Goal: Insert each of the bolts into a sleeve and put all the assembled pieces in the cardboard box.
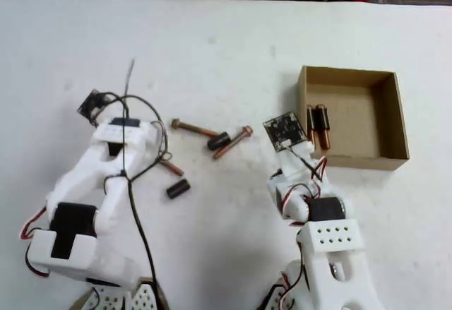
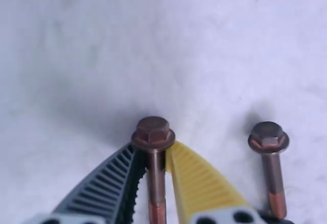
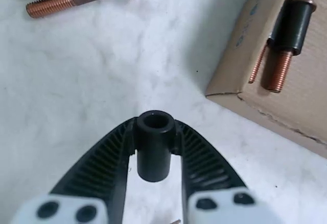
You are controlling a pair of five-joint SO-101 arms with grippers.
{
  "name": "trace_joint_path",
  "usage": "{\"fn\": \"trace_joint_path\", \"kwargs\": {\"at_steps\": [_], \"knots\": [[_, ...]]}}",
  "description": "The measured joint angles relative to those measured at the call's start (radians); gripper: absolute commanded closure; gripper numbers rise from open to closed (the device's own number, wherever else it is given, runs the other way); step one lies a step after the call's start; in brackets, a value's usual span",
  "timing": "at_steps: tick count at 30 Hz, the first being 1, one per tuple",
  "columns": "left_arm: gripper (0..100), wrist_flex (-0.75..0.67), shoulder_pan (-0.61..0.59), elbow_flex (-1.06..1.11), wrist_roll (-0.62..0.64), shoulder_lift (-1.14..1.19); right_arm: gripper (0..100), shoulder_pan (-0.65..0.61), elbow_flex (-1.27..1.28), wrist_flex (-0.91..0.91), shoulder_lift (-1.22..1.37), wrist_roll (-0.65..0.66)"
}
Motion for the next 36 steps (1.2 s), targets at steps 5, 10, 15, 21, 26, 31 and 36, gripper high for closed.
{"fn": "trace_joint_path", "kwargs": {"at_steps": [5, 10, 15, 21, 26, 31, 36], "knots": [[97, 0.0, 0.0, 0.0, 0.0, 0.0, 98.1, 0.0, 0.0, 0.0, 0.0, 0.0], [97, -0.002, -0.002, -0.018, 0.0, 0.003, 98.1, 0.0, 0.0, 0.0, 0.0, 0.0], [97, -0.005, -0.012, -0.066, -0.021, 0.006, 98.1, 0.0, 0.0, 0.0, 0.0, 0.0], [97, -0.006, -0.014, -0.08, -0.092, 0.006, 98.1, 0.0, 0.0, 0.0, 0.0, 0.0], [97, -0.005, -0.014, -0.08, -0.19, 0.006, 98.1, 0.0, 0.0, 0.0, 0.0, 0.0], [97, 0.066, -0.014, -0.103, -0.43, 0.008, 98.1, 0.0, 0.0, 0.0, 0.0, 0.0], [97, 0.17, -0.031, -0.158, -0.563, 0.008, 98.1, 0.0, 0.0, 0.0, 0.0, 0.0]]}}
